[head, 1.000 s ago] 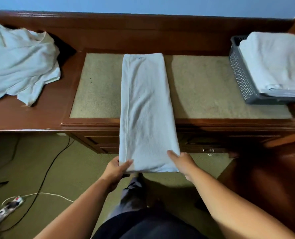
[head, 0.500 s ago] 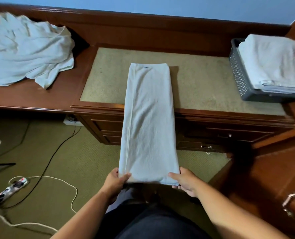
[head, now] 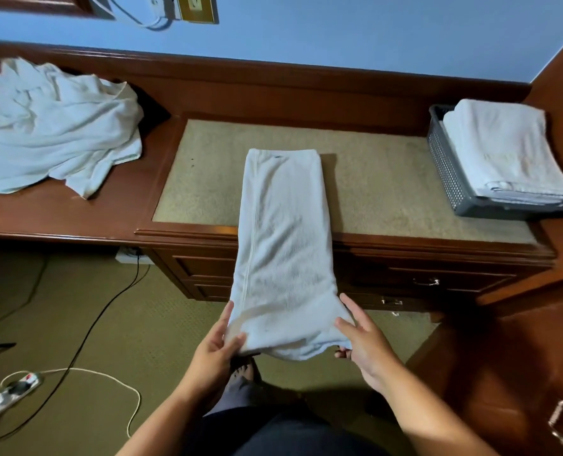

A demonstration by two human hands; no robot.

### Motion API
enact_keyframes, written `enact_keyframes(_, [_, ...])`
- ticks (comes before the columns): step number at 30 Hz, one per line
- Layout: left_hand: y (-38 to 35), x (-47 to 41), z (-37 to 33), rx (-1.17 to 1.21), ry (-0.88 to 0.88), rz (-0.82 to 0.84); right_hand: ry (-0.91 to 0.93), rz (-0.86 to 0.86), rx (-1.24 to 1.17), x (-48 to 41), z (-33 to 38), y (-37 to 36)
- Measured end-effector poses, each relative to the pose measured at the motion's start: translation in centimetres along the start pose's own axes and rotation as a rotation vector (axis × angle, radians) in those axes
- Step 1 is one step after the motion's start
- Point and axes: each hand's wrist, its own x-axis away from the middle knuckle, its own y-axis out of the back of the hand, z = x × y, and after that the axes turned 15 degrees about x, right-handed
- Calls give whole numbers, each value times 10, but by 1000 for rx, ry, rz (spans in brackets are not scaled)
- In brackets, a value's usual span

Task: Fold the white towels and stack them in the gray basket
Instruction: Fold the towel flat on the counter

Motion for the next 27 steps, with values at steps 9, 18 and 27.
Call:
enact_keyframes(9, [-54, -42, -116, -4, -76, 128, 125, -42, -235, -18, 122, -9])
enact_keyframes(18, [-93, -123, -192, -75, -97, 351, 312, 105, -316, -67, 195, 3])
enact_keyframes(27, [-135, -215, -215, -429, -309, 54, 302, -213, 80, -172, 237, 17])
